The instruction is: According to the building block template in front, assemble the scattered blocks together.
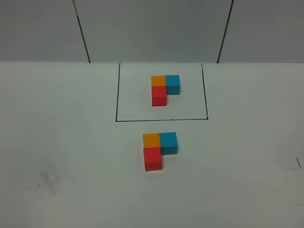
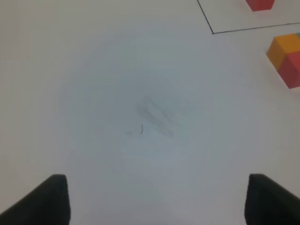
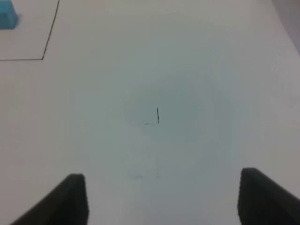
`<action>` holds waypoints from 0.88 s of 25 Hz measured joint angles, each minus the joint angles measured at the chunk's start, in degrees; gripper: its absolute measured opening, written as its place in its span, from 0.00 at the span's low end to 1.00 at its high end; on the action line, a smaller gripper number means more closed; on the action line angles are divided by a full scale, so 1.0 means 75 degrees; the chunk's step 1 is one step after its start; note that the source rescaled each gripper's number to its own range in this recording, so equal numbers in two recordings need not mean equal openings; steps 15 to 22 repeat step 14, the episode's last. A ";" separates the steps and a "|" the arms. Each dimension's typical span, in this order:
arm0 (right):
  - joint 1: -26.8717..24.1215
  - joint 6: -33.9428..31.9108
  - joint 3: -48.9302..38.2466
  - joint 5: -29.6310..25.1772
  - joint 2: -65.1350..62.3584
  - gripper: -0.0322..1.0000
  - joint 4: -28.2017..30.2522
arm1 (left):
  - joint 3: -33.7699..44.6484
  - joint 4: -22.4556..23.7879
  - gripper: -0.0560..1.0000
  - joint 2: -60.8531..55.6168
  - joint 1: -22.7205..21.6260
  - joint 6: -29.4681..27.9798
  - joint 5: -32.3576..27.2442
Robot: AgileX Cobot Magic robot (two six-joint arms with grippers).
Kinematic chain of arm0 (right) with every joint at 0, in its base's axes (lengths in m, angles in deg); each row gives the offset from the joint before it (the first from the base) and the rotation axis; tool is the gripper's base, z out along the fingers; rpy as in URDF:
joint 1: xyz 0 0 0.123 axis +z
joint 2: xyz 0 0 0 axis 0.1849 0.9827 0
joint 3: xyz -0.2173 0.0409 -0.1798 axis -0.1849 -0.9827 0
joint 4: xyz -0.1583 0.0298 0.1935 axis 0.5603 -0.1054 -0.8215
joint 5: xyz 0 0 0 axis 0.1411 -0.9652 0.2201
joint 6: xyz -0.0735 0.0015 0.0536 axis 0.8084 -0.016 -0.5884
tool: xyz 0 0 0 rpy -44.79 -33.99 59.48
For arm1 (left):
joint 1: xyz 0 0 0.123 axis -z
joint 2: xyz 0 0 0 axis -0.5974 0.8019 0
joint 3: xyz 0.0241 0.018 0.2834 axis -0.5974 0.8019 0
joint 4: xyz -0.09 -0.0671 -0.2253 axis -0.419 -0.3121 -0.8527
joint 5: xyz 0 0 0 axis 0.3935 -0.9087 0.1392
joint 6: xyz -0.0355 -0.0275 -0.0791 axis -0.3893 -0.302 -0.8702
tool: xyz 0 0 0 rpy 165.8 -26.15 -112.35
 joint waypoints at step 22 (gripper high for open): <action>0.0000 0.0000 0.0000 -0.0006 0.0000 0.26 -0.0008 | 0.0000 0.0000 0.98 0.0000 0.0000 0.0000 -0.0007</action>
